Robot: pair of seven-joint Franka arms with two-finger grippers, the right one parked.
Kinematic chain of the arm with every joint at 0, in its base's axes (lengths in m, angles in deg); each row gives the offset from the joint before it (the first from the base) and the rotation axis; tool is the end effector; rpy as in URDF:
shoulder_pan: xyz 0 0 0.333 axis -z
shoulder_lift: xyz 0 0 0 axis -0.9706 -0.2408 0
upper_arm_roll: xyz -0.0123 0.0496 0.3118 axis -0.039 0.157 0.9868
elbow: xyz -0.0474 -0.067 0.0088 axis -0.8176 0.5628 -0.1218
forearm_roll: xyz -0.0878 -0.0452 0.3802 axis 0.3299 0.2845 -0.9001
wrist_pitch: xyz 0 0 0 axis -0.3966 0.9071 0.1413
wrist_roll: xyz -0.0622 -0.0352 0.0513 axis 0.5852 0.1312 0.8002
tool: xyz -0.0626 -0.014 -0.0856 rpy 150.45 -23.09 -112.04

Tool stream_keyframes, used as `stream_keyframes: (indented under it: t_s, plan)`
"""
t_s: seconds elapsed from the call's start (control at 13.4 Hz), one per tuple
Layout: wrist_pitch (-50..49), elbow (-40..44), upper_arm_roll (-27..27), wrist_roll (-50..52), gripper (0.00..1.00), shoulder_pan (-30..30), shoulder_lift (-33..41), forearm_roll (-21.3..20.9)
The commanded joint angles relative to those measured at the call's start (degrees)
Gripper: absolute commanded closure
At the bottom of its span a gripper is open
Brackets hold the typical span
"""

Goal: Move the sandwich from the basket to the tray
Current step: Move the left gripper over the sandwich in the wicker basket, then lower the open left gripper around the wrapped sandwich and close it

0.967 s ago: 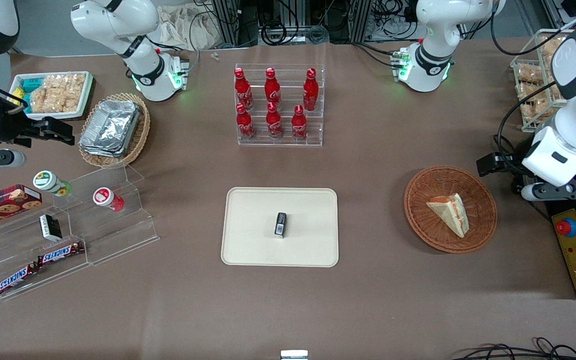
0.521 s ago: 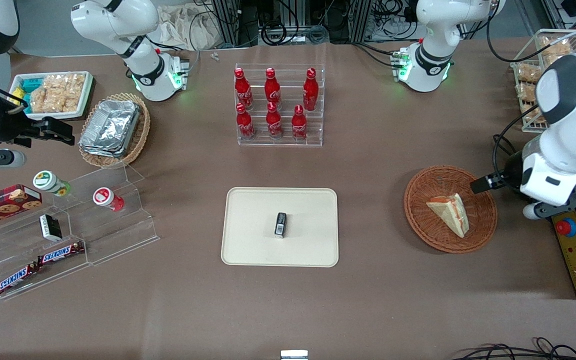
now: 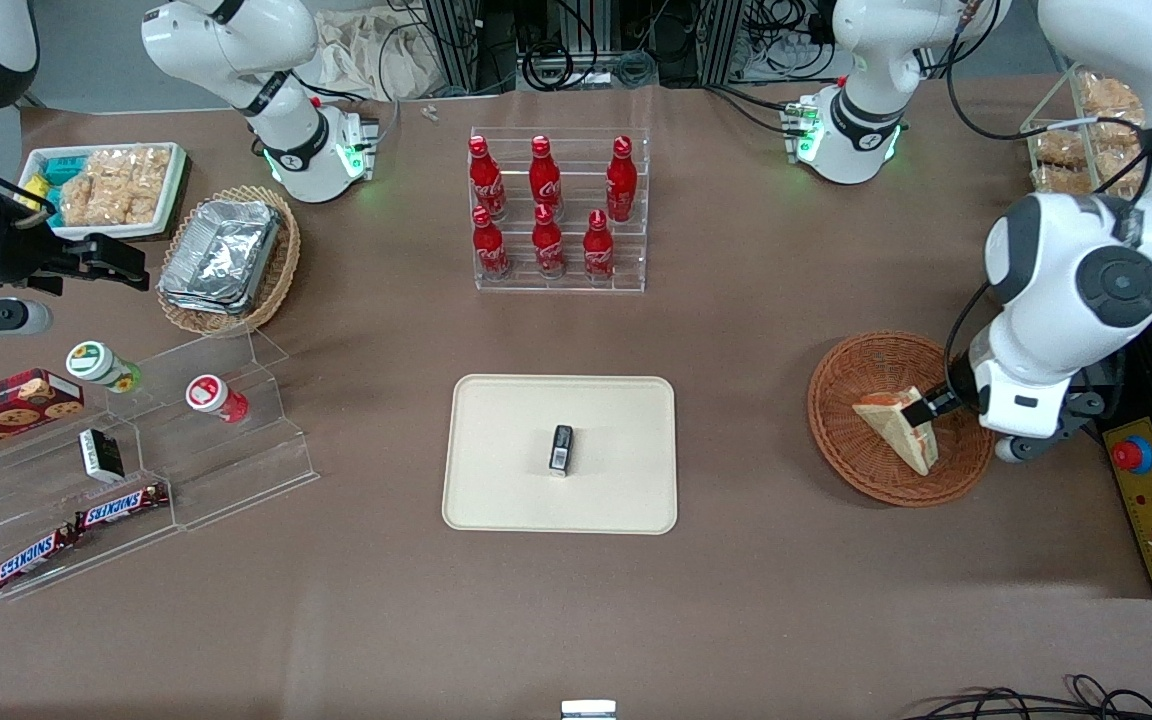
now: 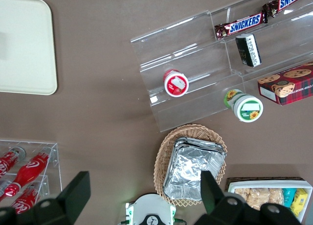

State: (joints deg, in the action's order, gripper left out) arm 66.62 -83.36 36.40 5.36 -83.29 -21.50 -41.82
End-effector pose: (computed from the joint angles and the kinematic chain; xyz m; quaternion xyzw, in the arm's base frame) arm 0.5922 -0.0465 0.3584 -0.9610 -0.2753 -0.0174 0.0184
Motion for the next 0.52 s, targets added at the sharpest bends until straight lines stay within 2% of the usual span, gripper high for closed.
stream_keyframes:
  t_s: [0.0,0.45]
  plan:
    - [3.5,-2.8,-0.3,3.3,0.0,-0.5,-1.2,-1.3]
    - [4.7,-3.0,-0.2,3.3,0.0,-1.3,-4.9,-4.8]
